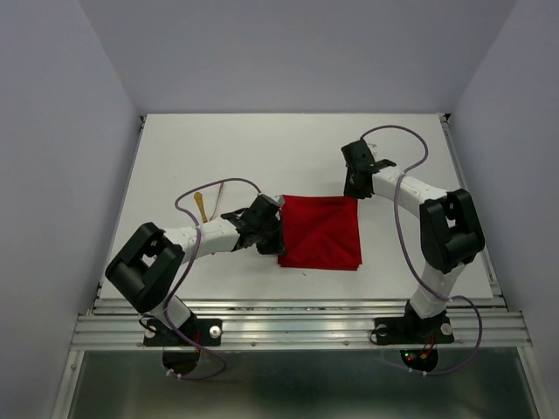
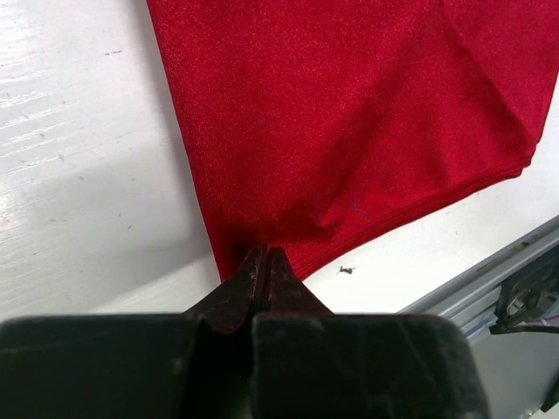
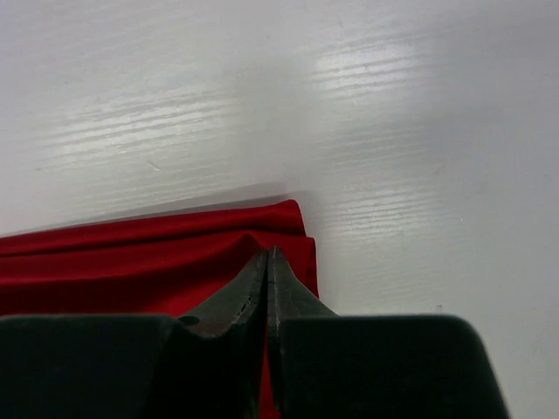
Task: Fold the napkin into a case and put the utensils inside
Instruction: Smooth out the lower triangle-folded napkin at the center of the board.
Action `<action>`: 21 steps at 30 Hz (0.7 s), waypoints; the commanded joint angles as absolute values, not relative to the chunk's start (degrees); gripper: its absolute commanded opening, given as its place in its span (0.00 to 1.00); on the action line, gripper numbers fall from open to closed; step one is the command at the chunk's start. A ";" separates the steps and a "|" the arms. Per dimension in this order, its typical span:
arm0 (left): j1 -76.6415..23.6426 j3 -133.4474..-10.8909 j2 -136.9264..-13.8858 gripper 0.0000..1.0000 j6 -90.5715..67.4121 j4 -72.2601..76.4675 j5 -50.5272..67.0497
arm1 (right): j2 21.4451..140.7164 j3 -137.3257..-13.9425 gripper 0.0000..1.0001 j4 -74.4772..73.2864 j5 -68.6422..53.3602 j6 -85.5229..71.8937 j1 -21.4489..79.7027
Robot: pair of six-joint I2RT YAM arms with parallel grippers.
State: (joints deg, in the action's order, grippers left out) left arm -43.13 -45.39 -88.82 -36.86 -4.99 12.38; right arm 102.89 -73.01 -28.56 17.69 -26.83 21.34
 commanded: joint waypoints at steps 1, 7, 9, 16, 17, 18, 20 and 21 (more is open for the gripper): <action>-43.51 -47.02 -89.12 0.00 -35.60 -5.54 11.25 | 106.16 -72.69 0.05 -26.81 21.61 -25.84 21.01; -43.51 -46.50 -93.25 0.00 -34.72 -4.57 11.08 | 109.95 -70.05 0.02 -23.03 19.34 -26.36 21.01; -43.51 -45.18 -93.86 0.00 -34.72 -3.26 11.16 | 110.13 -68.39 0.01 -22.07 17.85 -26.72 21.01; -43.77 -40.87 -91.94 0.00 -35.24 -2.29 11.42 | 106.18 -61.62 0.01 -20.92 14.86 -27.60 21.01; -43.77 -39.91 -91.24 0.00 -35.42 -2.37 11.51 | 104.69 -60.65 0.01 -20.92 14.68 -27.77 21.88; -43.86 -39.29 -89.75 0.00 -35.68 -2.55 11.60 | 103.81 -58.82 0.01 -21.00 14.33 -27.95 22.75; -43.94 -37.72 -87.21 0.00 -36.21 -3.25 12.13 | 101.18 -56.18 0.01 -21.62 13.89 -29.00 24.86; -44.12 -37.18 -86.23 0.00 -36.38 -3.60 12.13 | 100.21 -55.47 0.01 -21.97 13.71 -29.87 25.66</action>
State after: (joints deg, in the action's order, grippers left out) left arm -43.22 -41.60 -90.19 -36.64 1.58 13.43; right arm 102.59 -60.88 -16.62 16.84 -27.51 22.13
